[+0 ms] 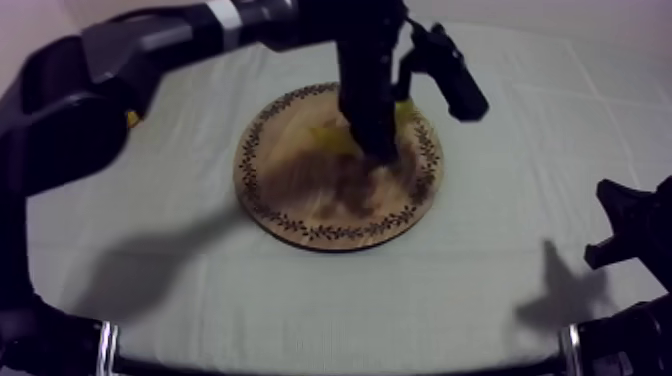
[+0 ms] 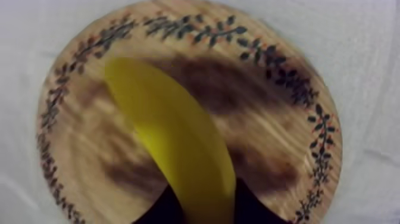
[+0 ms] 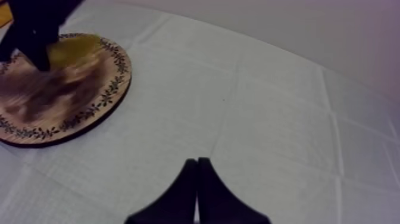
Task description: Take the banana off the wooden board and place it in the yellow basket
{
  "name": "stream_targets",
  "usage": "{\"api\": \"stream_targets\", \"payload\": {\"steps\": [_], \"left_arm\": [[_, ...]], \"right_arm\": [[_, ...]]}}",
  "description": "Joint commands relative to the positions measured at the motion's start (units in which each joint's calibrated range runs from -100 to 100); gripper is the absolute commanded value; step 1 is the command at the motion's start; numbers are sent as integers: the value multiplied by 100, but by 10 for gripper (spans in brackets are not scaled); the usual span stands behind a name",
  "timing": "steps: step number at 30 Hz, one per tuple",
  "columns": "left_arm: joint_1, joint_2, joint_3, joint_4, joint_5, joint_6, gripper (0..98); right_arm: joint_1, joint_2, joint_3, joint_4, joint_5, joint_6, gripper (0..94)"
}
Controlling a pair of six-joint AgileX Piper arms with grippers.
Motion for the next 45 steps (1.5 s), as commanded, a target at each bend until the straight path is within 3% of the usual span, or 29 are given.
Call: {"api": "stream_targets", "payload": {"steps": [1,9,19,37,45], "left_arm": [[-113,-760,597,-4,10,109,113],[-720,-2541,2235,-176,20,330,108],[-1940,-3717,3750,-313,-202,88,104],[-3593,-3375,2671,-377,-60,-447,109],[-3887,-2669,2113,-330,-56,-550,268]], "right_arm": [[0,3,-3,0,3,-3,2],[0,3,-3,0,3,-3,2],[0,3,-3,0,3,-3,2],[0,3,-3,0,3,-3,2],[0,3,-3,0,3,-3,2]]}}
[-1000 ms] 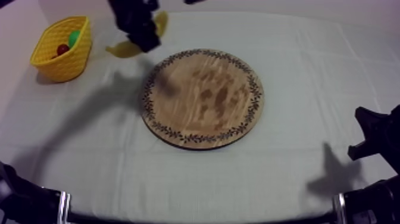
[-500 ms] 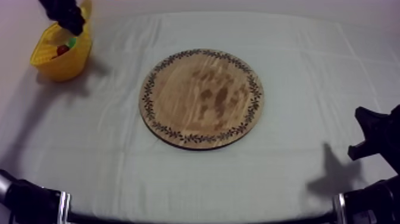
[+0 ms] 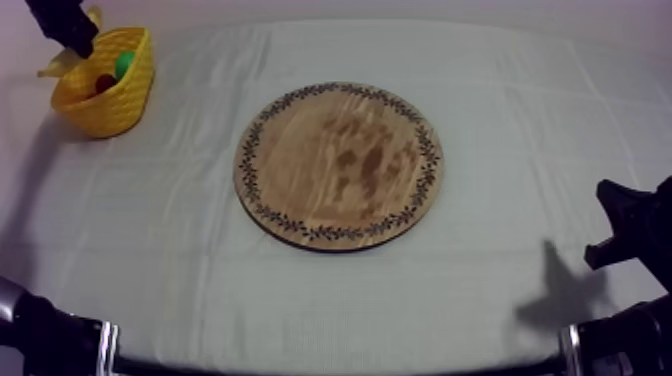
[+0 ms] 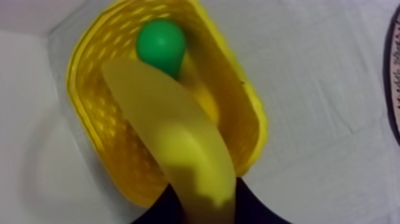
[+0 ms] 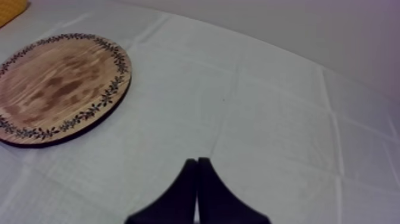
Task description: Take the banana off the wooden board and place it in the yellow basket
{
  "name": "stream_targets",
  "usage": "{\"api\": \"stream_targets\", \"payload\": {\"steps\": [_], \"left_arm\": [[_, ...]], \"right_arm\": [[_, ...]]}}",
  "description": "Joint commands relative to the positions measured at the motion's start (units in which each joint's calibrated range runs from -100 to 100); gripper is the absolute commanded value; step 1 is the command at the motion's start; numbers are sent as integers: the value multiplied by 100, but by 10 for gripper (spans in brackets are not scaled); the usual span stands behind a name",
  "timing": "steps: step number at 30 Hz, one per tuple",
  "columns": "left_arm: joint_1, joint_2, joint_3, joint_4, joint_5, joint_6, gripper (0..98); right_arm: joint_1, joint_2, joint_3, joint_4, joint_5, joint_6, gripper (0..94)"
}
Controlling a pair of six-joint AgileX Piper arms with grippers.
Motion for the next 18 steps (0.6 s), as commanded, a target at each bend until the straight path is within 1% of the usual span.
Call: {"api": "stream_targets", "payload": {"steps": [1,3,6,8,9,11,13,18], "left_arm": [[-19,147,-94,29,0,-11,326],[-37,217,-162,68,-4,-19,452],[-53,247,-229,100,-7,7,614],[-57,213,-235,88,-7,56,735],[-63,181,-224,78,-8,82,777],[-79,85,-181,77,-8,124,825],[-94,-61,-92,87,-8,164,848],[-115,-683,294,133,-17,288,848]], "right_arm": [[0,3,-3,0,1,0,2],[0,3,-3,0,1,0,2],[0,3,-3,0,1,0,2],[0,3,-3,0,1,0,2],[0,3,-3,0,1,0,2],[0,3,-3,0,1,0,2],[0,3,-3,0,1,0,2],[0,3,-3,0,1,0,2]]}}
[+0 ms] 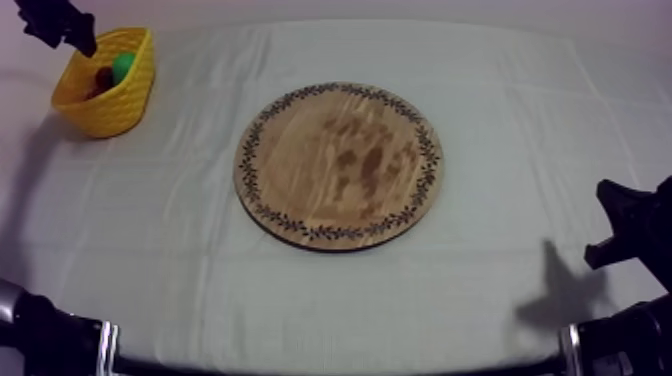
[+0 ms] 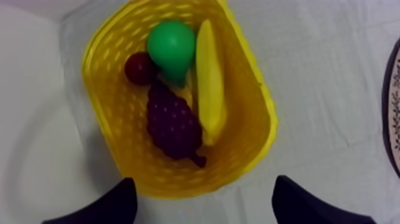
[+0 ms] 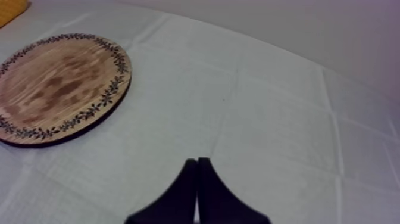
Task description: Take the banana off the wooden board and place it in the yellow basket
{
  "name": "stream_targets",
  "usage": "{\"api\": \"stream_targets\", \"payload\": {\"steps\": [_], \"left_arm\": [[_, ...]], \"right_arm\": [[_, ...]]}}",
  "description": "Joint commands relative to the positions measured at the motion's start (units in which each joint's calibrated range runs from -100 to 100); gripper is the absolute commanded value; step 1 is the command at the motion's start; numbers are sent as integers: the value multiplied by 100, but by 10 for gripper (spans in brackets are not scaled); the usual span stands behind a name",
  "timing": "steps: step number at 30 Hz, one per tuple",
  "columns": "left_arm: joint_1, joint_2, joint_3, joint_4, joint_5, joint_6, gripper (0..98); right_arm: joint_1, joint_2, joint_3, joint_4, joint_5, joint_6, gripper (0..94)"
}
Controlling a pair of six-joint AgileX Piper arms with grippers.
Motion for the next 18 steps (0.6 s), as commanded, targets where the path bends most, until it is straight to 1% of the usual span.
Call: {"api": "stream_targets", "payload": {"steps": [1,10,13,18], "left_arm": [[8,-398,224,11,-10,68,842],[226,-2090,1329,38,-238,544,771],[294,-2762,1810,94,-563,718,708],[319,-3962,2647,264,-1179,919,567]], "right_arm": [[0,3,-3,0,3,0,2],[0,3,-3,0,3,0,2],[0,3,-3,0,3,0,2],[0,3,-3,0,3,-1,2]]}}
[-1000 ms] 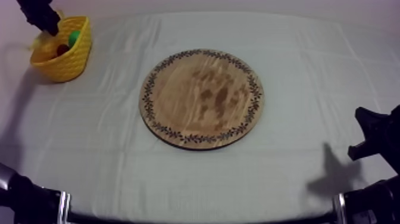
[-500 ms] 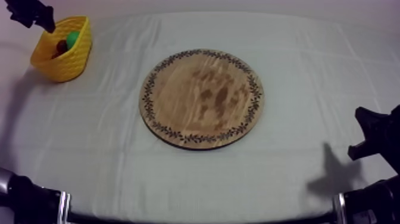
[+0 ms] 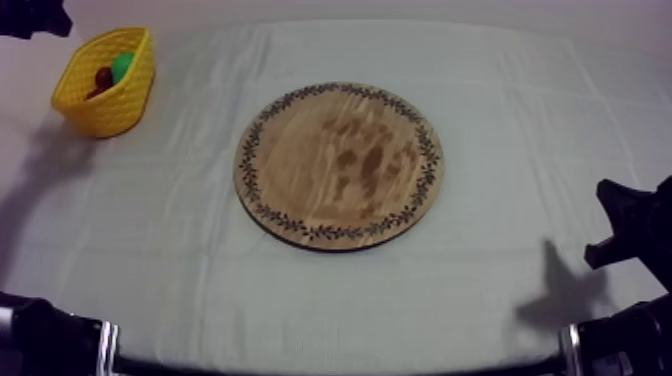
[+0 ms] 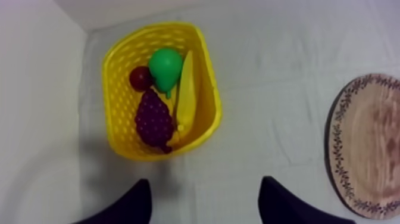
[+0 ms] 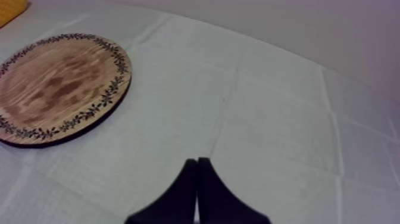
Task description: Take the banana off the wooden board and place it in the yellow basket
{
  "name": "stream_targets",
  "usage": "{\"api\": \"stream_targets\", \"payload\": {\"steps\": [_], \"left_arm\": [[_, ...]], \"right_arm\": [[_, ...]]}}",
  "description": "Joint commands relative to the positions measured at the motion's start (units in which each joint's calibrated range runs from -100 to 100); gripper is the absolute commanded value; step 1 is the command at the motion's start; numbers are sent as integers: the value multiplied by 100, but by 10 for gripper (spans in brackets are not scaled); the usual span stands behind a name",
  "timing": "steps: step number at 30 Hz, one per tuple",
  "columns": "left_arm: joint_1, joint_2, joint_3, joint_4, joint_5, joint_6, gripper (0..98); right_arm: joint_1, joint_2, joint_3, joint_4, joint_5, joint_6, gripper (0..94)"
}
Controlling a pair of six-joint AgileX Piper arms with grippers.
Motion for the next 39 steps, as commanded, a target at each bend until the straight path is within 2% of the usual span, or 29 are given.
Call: {"api": "stream_targets", "payload": {"steps": [1,8,16,20,25,28,32,39], "left_arm": [[0,-987,558,55,-332,93,536],[-89,-2660,1825,271,-1147,183,299],[-95,-3759,3033,457,-1807,120,101],[-8,-4255,3890,487,-2464,194,64],[133,-5066,5306,536,-3771,275,21],[182,-5529,6009,547,-4339,312,8],[180,-5925,6668,557,-4723,352,2],[211,-6503,7480,550,-4978,434,0]], "right_arm": [[0,3,-3,0,-2,-2,2],[0,3,-3,0,-2,0,2],[0,3,-3,0,-2,0,2],[0,3,-3,0,-2,0,2],[0,3,-3,0,-2,-1,2],[0,3,-3,0,-2,0,2],[0,3,-3,0,-2,0,2],[0,3,-3,0,-2,0,2]]}}
